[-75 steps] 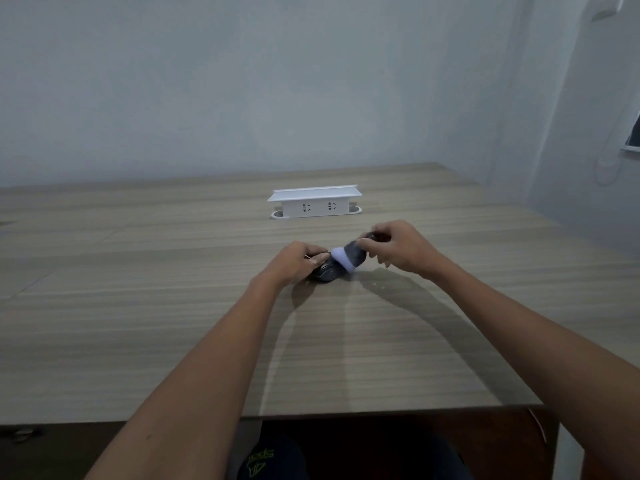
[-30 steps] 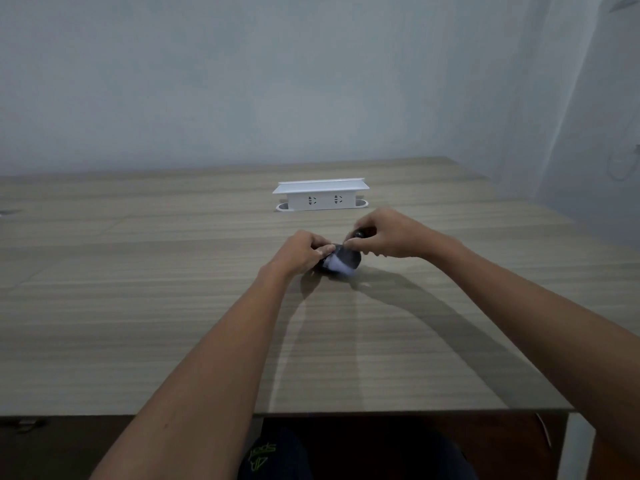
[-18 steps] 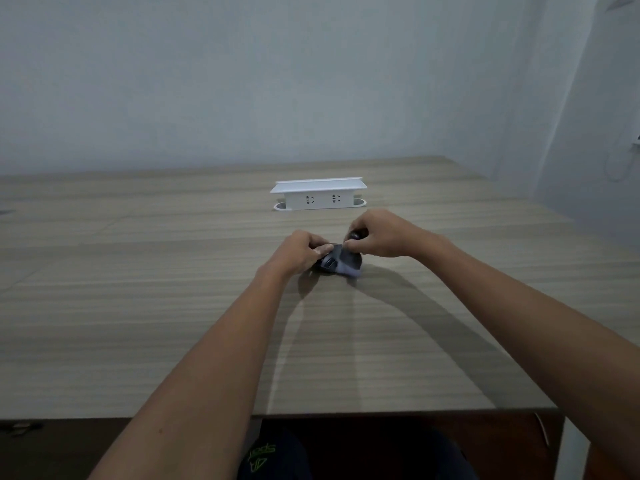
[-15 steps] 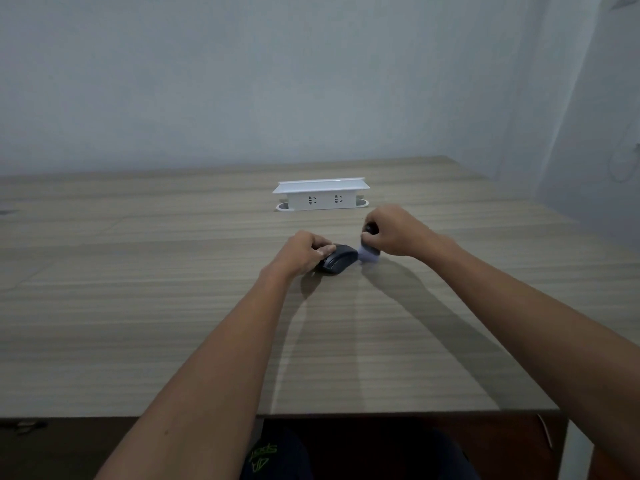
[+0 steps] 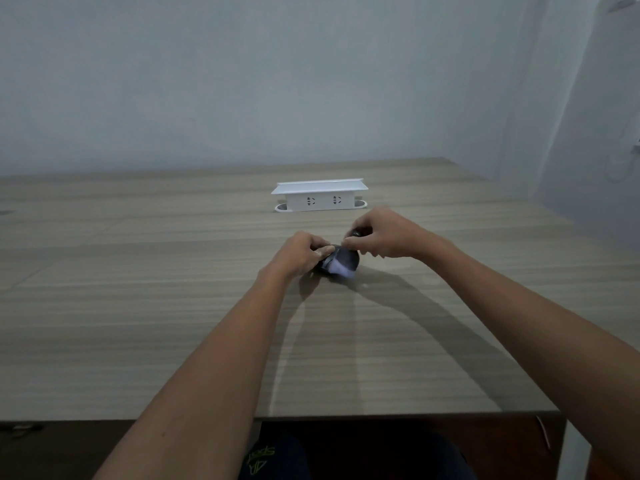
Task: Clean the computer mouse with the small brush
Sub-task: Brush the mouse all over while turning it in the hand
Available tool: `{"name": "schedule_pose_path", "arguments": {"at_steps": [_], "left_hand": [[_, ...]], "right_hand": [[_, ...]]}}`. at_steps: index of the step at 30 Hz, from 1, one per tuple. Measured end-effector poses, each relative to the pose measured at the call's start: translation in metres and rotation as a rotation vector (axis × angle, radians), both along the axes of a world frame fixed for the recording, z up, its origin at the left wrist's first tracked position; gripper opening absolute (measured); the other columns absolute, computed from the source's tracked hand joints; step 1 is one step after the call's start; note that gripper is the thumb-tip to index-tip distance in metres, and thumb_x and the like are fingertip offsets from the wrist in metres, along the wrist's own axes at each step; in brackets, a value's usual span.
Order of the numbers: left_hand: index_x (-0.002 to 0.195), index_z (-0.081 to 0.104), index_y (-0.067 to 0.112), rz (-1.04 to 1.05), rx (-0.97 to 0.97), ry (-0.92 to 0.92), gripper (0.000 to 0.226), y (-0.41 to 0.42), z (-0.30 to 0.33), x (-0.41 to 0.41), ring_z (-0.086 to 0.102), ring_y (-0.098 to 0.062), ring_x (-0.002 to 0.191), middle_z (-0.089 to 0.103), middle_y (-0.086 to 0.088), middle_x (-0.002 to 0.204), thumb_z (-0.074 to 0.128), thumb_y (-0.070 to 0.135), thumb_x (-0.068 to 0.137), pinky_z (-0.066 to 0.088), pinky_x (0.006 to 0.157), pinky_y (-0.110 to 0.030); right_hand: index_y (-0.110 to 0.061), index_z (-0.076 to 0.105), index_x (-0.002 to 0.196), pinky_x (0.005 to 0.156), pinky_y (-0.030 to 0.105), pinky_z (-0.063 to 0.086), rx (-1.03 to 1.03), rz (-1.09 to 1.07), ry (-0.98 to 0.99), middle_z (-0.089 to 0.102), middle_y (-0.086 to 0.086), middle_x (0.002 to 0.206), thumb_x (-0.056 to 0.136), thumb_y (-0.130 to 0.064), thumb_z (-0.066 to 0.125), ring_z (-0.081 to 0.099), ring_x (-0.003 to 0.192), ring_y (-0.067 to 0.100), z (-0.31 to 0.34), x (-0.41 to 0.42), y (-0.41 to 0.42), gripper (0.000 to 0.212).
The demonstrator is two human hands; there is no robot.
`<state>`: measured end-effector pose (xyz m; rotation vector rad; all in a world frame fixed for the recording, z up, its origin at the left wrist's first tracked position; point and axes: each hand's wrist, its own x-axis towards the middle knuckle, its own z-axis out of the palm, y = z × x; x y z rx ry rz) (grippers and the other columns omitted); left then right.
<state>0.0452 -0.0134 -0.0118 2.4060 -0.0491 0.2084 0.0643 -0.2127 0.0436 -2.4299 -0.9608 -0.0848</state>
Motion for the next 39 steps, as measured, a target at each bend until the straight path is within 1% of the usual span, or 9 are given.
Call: {"name": "schedule_pose_path", "arguments": {"at_steps": [5,10,13,15,19,23,28,33,39], "left_hand": [[0.118,0.073,0.011,0.011,0.002,-0.010,0.028,-0.003,0.000,-0.002,0.067,-0.023,0.106,0.074,-0.009,0.112,0.060,0.024,0.097,0.050,0.096,-0.035],[0.117,0.073,0.013,0.008,0.017,-0.007,0.026,-0.001,0.000,-0.001,0.067,-0.024,0.106,0.075,-0.008,0.112,0.059,0.023,0.097,0.051,0.097,-0.038],[0.118,0.073,0.013,0.008,0.011,-0.016,0.028,-0.003,-0.001,-0.002,0.066,-0.023,0.105,0.075,-0.008,0.112,0.059,0.024,0.097,0.050,0.096,-0.037],[0.118,0.073,0.013,0.006,-0.001,-0.017,0.027,-0.003,-0.001,-0.003,0.067,-0.022,0.105,0.075,-0.008,0.111,0.059,0.024,0.097,0.050,0.095,-0.035],[0.116,0.074,0.014,0.009,-0.016,-0.009,0.026,0.000,-0.002,0.000,0.067,-0.022,0.105,0.075,-0.007,0.111,0.060,0.024,0.096,0.051,0.096,-0.036],[0.118,0.073,0.014,0.009,-0.013,-0.013,0.027,-0.002,-0.002,-0.001,0.067,-0.020,0.104,0.075,-0.006,0.111,0.060,0.025,0.096,0.050,0.094,-0.034],[0.113,0.075,0.014,0.008,-0.060,-0.017,0.025,0.001,-0.004,-0.001,0.068,-0.023,0.105,0.076,-0.005,0.106,0.062,0.024,0.095,0.051,0.092,-0.035],[0.117,0.073,0.013,0.025,-0.069,-0.016,0.027,-0.004,-0.003,-0.004,0.067,-0.022,0.105,0.075,-0.007,0.109,0.060,0.024,0.096,0.051,0.096,-0.036],[0.111,0.076,0.019,0.026,-0.093,0.000,0.023,0.001,-0.005,-0.001,0.071,-0.031,0.099,0.077,-0.005,0.103,0.062,0.026,0.094,0.054,0.093,-0.043]], "right_hand": [[0.003,0.071,0.073,0.054,0.029,0.038,-0.077,-0.190,-0.189,0.068,0.015,0.067,0.081,-0.015,0.062,0.052,0.057,0.022,-0.010,0.018,-0.003,0.022],[-0.010,0.075,0.076,0.045,0.017,0.041,-0.036,-0.044,-0.017,0.060,-0.004,0.053,0.084,-0.020,0.067,0.052,0.041,0.004,-0.003,0.004,-0.002,0.015],[0.003,0.074,0.078,0.058,0.034,0.047,-0.068,-0.183,-0.169,0.070,0.010,0.066,0.082,-0.016,0.064,0.064,0.063,0.022,-0.013,0.019,-0.004,0.022],[0.003,0.074,0.079,0.060,0.036,0.048,-0.042,-0.192,-0.168,0.072,0.013,0.072,0.082,-0.017,0.064,0.064,0.067,0.028,-0.013,0.021,-0.008,0.023],[-0.013,0.077,0.080,0.048,0.024,0.046,0.002,-0.014,0.015,0.065,0.000,0.059,0.086,-0.023,0.068,0.053,0.046,0.010,-0.004,0.006,-0.005,0.015],[0.000,0.075,0.081,0.059,0.032,0.045,-0.057,-0.154,-0.197,0.072,0.010,0.074,0.084,-0.019,0.064,0.061,0.064,0.021,-0.013,0.019,-0.006,0.022],[-0.011,0.076,0.079,0.050,0.019,0.043,0.023,0.016,-0.035,0.065,-0.003,0.060,0.087,-0.023,0.066,0.053,0.046,0.004,-0.005,0.001,-0.002,0.018],[0.002,0.071,0.077,0.062,0.035,0.048,-0.035,-0.183,-0.229,0.072,0.013,0.076,0.086,-0.018,0.061,0.062,0.068,0.026,-0.018,0.022,-0.007,0.024],[-0.011,0.076,0.081,0.049,0.019,0.041,0.081,-0.008,-0.011,0.067,0.001,0.063,0.089,-0.026,0.066,0.051,0.047,0.004,-0.013,0.005,-0.003,0.020]]}}
